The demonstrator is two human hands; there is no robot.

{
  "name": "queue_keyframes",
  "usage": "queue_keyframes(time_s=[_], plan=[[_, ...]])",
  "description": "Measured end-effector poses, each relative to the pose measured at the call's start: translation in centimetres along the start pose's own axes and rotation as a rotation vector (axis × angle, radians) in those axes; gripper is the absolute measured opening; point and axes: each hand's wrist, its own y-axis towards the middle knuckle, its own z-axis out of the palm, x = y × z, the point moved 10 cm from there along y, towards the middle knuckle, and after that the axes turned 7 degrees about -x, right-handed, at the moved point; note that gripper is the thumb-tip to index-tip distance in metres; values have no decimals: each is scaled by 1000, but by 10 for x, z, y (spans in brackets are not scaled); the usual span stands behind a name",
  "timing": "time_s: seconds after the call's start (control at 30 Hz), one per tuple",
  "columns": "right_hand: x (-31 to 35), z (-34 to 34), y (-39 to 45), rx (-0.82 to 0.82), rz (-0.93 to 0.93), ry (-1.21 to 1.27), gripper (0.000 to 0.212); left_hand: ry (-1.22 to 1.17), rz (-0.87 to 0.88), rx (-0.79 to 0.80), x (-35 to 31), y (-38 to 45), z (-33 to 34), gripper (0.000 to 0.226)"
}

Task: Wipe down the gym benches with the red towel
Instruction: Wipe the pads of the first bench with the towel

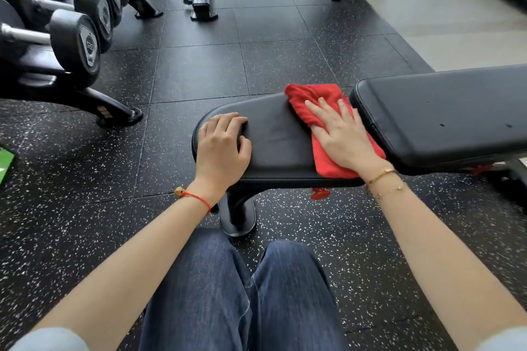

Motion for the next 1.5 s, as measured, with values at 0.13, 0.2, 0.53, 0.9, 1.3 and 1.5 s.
queue_keyframes(time_s=[0.13,0.2,0.53,0.9,1.3,1.5], plan=[[-14,4,35,42,170,40,53,0,-8,-7,0,0,0,37],[-1,6,37,36,135,-1,54,-1,-12,-8,0,0,0,37],[6,-2,-18,4,-79,32,54,-4,1,12,-1,0,1,37],[49,11,18,34,-111,31,53,-21,-37,0,2,4,-1,34],[61,-11,-20,-62,-245,148,52,30,-5,50,-4,3,0,35],[17,-49,-20,-236,-165,17,58,73,64,54,-47,10,2,40]])
